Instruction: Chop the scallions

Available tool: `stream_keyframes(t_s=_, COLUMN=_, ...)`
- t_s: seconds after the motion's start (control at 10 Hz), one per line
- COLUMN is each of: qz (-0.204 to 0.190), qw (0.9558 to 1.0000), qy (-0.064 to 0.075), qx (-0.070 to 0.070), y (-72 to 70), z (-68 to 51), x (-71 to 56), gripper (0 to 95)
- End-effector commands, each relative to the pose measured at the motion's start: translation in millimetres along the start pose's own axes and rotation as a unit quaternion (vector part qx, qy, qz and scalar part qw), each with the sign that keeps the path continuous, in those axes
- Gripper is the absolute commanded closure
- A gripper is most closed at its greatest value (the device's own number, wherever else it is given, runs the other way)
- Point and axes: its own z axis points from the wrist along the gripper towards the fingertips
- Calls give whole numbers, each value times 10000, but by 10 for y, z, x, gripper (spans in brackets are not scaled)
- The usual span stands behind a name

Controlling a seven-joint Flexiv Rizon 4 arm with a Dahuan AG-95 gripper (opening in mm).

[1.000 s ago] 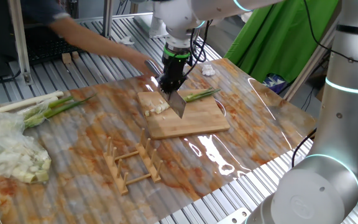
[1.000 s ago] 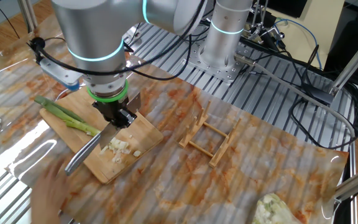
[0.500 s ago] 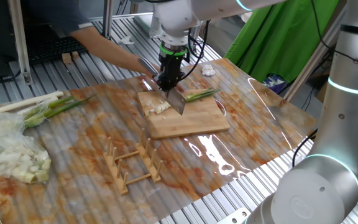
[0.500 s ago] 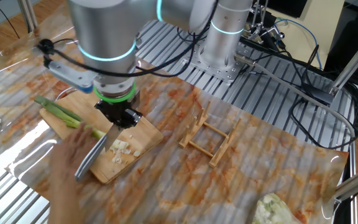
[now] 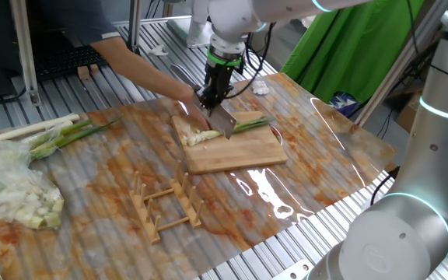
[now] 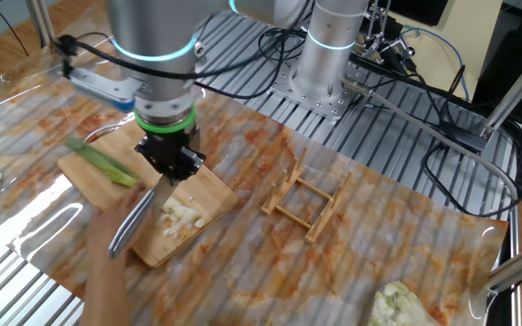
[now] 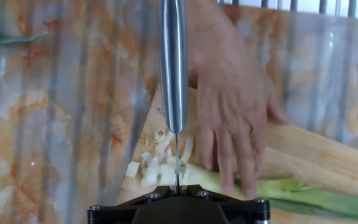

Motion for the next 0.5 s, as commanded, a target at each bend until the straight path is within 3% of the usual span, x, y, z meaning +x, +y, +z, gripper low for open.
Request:
stream_keyframes(t_s=0.1, qz=2, qw=10000, qy=-35, qx=-26, y=-2, z=-14, x=28, gripper=950)
stream_keyframes(t_s=0.4, qz=207, qw=9997, qy=29, qx=133, y=-3, z=-12, x=20, gripper=950)
stream_keyframes(t_s=0.5, qz=329, qw=9993, qy=113, qx=167, y=-11, z=-20, x=24, gripper=950)
